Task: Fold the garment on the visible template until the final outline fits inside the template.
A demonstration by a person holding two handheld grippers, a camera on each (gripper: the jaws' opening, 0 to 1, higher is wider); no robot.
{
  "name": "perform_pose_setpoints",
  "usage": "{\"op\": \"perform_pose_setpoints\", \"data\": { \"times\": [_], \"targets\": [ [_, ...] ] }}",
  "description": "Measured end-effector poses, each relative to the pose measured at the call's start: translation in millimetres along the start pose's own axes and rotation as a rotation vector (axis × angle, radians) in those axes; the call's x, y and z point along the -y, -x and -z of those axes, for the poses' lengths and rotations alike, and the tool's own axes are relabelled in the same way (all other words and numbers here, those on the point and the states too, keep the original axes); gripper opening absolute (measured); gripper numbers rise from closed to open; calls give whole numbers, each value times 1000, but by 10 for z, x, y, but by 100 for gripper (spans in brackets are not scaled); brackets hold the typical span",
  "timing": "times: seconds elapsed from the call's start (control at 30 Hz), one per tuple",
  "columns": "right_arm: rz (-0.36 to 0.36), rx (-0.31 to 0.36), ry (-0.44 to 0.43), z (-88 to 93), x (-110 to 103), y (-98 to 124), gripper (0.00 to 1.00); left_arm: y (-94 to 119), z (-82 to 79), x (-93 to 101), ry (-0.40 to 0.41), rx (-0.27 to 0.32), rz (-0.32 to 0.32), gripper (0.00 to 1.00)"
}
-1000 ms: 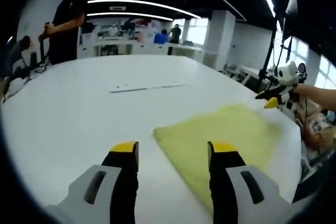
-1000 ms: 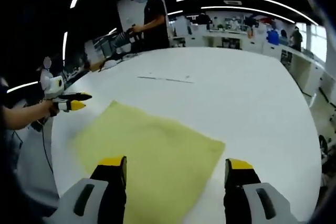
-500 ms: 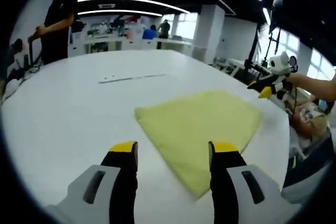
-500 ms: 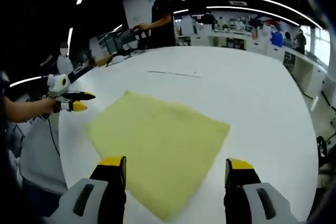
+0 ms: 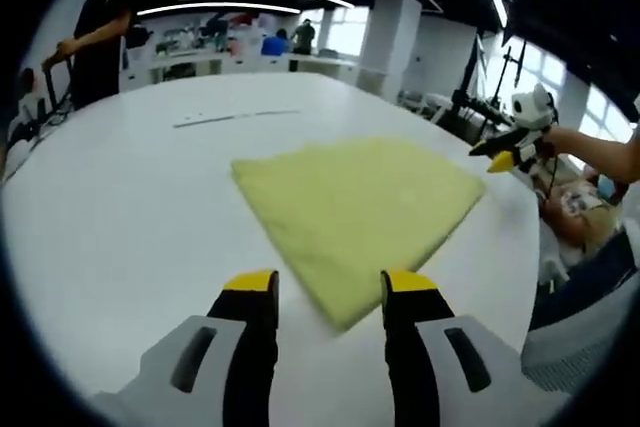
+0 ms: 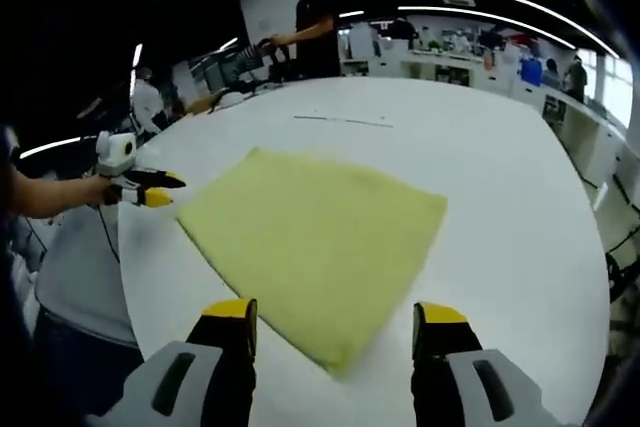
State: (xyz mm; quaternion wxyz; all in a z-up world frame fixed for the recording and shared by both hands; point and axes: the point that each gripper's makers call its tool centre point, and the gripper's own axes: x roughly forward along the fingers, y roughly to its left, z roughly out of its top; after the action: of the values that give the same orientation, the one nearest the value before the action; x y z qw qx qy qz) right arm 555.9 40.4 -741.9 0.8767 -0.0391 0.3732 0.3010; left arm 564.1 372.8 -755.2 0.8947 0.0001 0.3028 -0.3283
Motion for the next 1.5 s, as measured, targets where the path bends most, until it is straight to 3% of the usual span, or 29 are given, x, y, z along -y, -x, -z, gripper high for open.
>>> {"op": "perform_pose_setpoints", "data": {
  "times": [0.5, 0.67, 0.83, 1.1, 1.3, 1.4, 1.5],
  "targets": [
    [27, -62, -56, 375, -35, -12, 27, 25, 191, 61, 41, -19, -14, 24],
    [40, -60, -67, 427, -28, -21, 21, 9, 234, 52, 49, -37, -12, 16],
    [56, -48, -63, 441, -11, -27, 8, -1, 251, 53, 51, -46, -13, 12],
    [55, -47, -51, 453, 11, -31, 0, -2, 259, 50, 53, -54, -10, 6],
    [58, -47, -36, 462, 23, -34, 0, -10, 257, 62, 41, -52, -8, 3],
    [59, -53, 12, 455, 36, -22, 0, -10, 249, 59, 39, -49, -13, 2],
    [70, -25, 116, 343, 73, 43, 0, 0, 213, 59, 32, -37, -12, 1]
  ]
}}
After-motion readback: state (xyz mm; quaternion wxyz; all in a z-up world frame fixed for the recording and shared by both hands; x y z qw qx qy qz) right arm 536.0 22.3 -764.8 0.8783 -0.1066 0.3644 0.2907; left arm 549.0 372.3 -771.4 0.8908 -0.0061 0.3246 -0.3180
